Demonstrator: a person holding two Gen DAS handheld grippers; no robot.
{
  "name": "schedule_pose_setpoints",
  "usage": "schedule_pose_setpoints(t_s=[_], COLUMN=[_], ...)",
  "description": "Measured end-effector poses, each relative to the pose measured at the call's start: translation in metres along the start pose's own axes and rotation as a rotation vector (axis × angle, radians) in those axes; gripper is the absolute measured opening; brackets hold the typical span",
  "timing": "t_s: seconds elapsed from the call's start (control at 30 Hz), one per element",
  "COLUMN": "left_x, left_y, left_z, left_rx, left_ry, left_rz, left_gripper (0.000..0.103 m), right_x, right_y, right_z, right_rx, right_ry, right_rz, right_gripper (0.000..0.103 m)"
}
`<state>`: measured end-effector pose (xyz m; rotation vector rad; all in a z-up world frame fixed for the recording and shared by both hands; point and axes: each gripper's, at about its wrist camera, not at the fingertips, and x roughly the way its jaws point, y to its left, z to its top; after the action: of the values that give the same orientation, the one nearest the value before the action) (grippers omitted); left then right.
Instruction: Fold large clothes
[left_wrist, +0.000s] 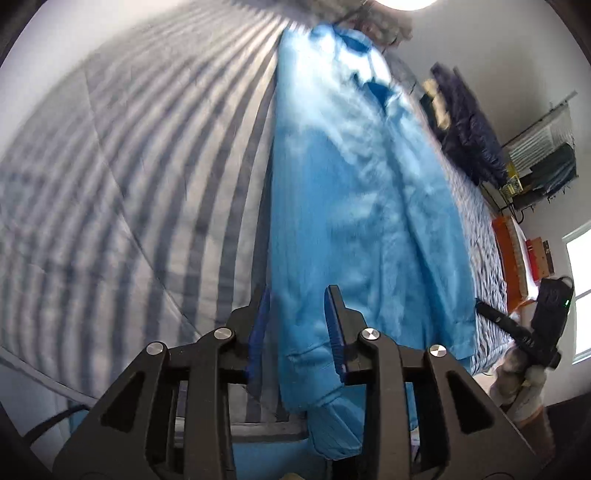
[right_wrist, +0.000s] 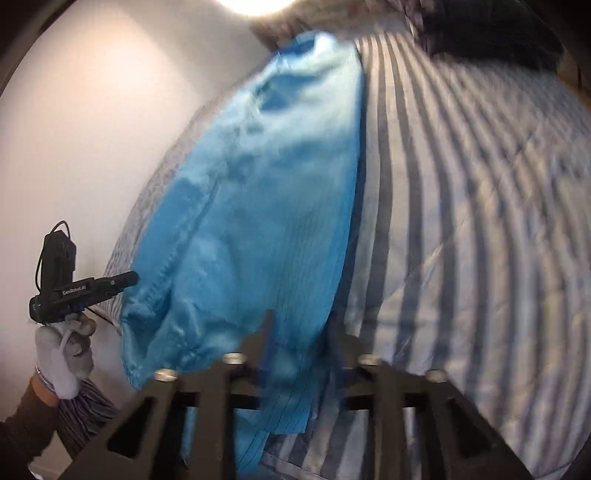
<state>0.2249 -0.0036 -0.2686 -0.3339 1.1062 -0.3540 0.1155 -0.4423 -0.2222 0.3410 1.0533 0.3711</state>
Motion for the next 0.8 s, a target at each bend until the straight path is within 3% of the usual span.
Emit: schedule_pose_setpoints(t_s=[0.07,0.17,0.4,0.57,0.8], left_x=[-0.011,-0.019,0.006,0.033,0.063], left_y=[-0.006,-0.012,-0.013,-0.017,-0.018], left_z=[0.004,0.013,0.032,0.036,0.039], left_rx=[0.028,0.046,0.013,0.025,0.042], left_ry=[-0.036,-0.074,-0.035,0.012,0.063], left_rz=[0.003,0.006,-0.012,-0.007,0.005], left_gripper=[0.029,0.029,0.029,0.029,0.029], right_x=[-0.010,-0.012,0.016,0.057,0.130], right_y=[-0.008,-0.023,-0.044,-0.059,-0.076], right_z=[0.015,0.043,0.117,0.186,0.261], right_rx=[0.003,0.040,0.044,0.075,0.094], right_ry=[-0.039,-0.086,-0.119,-0.144,-0.125], right_rz=[0.004,0.002,0.026,0.046,0.016], right_gripper=[0.048,0.049,0.049,0.066,0.066])
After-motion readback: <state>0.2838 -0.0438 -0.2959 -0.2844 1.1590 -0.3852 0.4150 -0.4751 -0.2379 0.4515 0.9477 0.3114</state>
